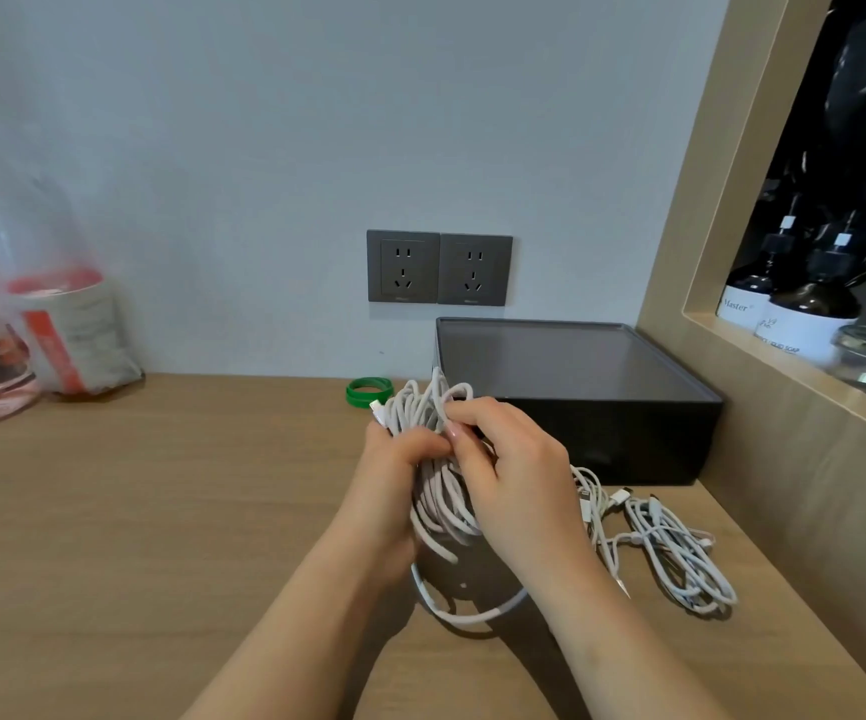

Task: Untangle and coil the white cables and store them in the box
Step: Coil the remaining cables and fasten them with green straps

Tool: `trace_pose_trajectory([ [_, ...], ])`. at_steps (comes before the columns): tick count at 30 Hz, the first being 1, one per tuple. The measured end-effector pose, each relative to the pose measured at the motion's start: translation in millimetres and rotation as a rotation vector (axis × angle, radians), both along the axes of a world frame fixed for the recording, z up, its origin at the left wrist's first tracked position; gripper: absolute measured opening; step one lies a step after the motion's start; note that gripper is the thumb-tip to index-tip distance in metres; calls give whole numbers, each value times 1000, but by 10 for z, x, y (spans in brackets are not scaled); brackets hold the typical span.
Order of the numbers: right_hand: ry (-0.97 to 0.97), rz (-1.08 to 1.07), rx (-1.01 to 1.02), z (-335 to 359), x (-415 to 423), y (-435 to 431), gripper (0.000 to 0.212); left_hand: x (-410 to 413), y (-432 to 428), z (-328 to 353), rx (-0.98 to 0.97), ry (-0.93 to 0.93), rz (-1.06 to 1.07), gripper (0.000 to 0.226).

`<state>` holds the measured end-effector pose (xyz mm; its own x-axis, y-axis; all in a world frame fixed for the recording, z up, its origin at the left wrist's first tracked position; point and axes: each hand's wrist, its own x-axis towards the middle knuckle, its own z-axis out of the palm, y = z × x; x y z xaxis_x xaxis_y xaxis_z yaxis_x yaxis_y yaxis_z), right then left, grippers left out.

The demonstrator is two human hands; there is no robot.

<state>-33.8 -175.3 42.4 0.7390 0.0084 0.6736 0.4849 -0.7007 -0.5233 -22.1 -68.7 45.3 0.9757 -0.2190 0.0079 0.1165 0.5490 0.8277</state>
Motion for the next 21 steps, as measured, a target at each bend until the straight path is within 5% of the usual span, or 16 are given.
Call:
trace_pose_trajectory([
  [4, 11, 5, -40, -32, 15, 18, 20, 24, 30, -25, -192, 73, -80, 30],
  [8, -43, 26, -157, -31, -13, 168, 32, 135, 34, -113, -174, 115, 65, 70],
  [17, -1, 246, -94, -64, -49, 171, 40, 219, 167, -120, -387, 243, 59, 47],
  [21, 120, 252, 38, -17, -68, 127, 29, 183, 177, -63, -289, 212, 93, 50],
])
